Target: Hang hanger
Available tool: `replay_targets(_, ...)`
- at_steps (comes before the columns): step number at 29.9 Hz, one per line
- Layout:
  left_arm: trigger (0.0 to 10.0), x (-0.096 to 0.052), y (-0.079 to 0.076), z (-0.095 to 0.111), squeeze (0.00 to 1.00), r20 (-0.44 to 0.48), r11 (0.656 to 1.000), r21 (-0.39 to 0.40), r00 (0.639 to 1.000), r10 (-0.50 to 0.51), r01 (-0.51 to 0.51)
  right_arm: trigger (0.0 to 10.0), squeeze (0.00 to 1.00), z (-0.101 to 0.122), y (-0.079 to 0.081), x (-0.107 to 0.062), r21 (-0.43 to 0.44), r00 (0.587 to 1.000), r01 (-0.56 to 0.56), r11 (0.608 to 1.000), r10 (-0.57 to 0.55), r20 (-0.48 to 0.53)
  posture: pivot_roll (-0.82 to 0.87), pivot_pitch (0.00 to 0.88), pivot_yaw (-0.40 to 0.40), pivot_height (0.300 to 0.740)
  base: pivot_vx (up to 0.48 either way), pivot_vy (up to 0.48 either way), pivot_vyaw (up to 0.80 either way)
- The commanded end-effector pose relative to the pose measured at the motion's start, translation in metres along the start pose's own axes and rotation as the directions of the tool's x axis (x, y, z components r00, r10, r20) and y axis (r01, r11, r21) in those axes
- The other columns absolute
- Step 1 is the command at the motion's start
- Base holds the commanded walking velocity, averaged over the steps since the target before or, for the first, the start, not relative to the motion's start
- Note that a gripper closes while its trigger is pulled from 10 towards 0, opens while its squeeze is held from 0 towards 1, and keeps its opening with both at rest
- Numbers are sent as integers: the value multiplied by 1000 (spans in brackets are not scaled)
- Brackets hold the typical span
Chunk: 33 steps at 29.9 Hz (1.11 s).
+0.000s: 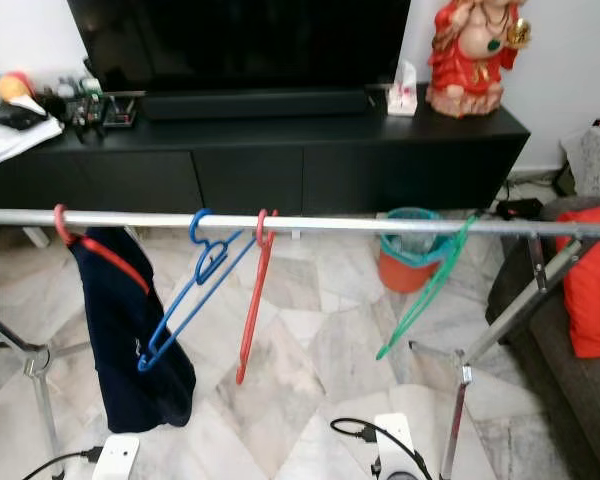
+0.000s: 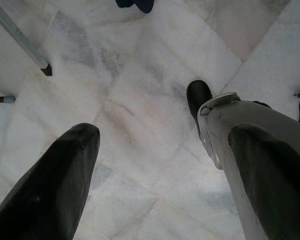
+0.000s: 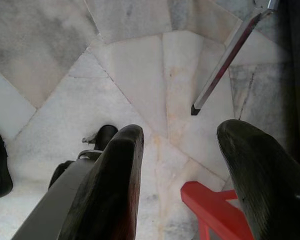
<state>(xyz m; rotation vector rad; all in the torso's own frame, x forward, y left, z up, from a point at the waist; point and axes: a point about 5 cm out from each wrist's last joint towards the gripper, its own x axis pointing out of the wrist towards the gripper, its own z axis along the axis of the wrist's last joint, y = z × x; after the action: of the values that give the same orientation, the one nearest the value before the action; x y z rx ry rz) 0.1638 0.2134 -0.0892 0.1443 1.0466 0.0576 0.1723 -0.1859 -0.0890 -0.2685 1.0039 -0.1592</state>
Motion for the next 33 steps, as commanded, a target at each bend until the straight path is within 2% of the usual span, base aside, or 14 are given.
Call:
replay_targets(1, 10000, 0, 1, -4, 0, -16, 1000, 6, 1000, 11, -11, 10000, 0, 0, 1, 0, 10, 1000, 2, 1000, -2, 0, 3, 0, 20, 740, -259, 0, 0)
replay_targets(33, 10000, -1, -1, -5, 0, -17, 1000, 6, 1000, 10, -10, 10000, 0, 1, 0, 0, 8, 1000, 2, 1000, -2, 1, 5, 0, 17, 740, -262, 0, 0)
